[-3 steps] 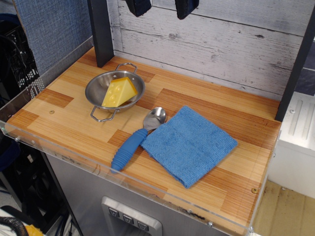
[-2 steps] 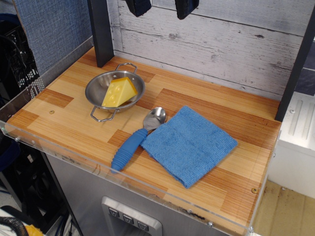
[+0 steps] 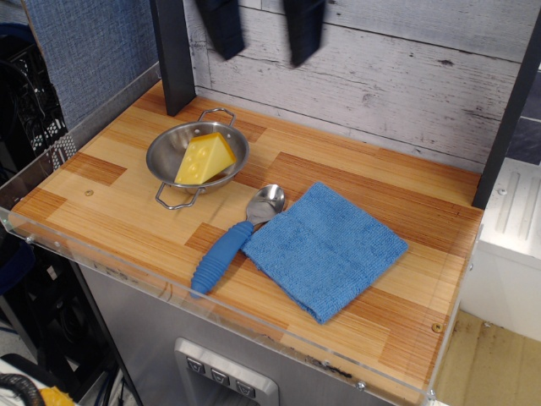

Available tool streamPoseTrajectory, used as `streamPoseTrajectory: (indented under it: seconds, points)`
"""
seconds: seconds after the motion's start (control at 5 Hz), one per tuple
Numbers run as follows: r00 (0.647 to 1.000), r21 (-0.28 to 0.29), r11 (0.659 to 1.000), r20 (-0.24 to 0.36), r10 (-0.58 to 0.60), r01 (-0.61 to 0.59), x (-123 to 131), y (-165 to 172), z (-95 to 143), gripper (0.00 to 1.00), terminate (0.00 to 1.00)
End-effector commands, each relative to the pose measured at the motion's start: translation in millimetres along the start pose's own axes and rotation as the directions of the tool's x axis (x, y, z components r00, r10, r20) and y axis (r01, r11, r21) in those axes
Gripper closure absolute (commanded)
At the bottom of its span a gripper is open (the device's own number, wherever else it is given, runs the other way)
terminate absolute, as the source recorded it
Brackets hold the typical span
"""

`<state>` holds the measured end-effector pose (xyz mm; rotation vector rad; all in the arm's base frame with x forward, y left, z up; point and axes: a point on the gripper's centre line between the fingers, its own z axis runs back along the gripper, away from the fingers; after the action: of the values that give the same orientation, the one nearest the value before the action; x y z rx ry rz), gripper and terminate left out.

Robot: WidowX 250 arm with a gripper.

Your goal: Place the spoon to the left of the bowl.

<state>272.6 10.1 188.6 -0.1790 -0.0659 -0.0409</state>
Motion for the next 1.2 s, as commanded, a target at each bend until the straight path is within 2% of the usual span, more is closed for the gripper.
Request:
streamPoseTrajectory:
  seconds: [0.0,0.2,0.4,0.6,1.0]
  points:
    - [0.999,0.057,0.998,0.021,0.026,-0.027,-34,62,6,0.0,0.0]
    - [1.0,0.061,0.998,0.011,0.024,-0.025,-60,82,-8,0.0,0.0]
    - [0.998,0.116,0.991,0.004,0.061,-0.062,-76,81,-41,0.0,0.0]
    - [0.996,0.129,0.988,0.01,0.086,-0.087,-79,66,-70,0.0,0.0]
    - [0.999,0.146,0.989,0.007,0.038,-0.038,-45,35,-103,0.0,0.0]
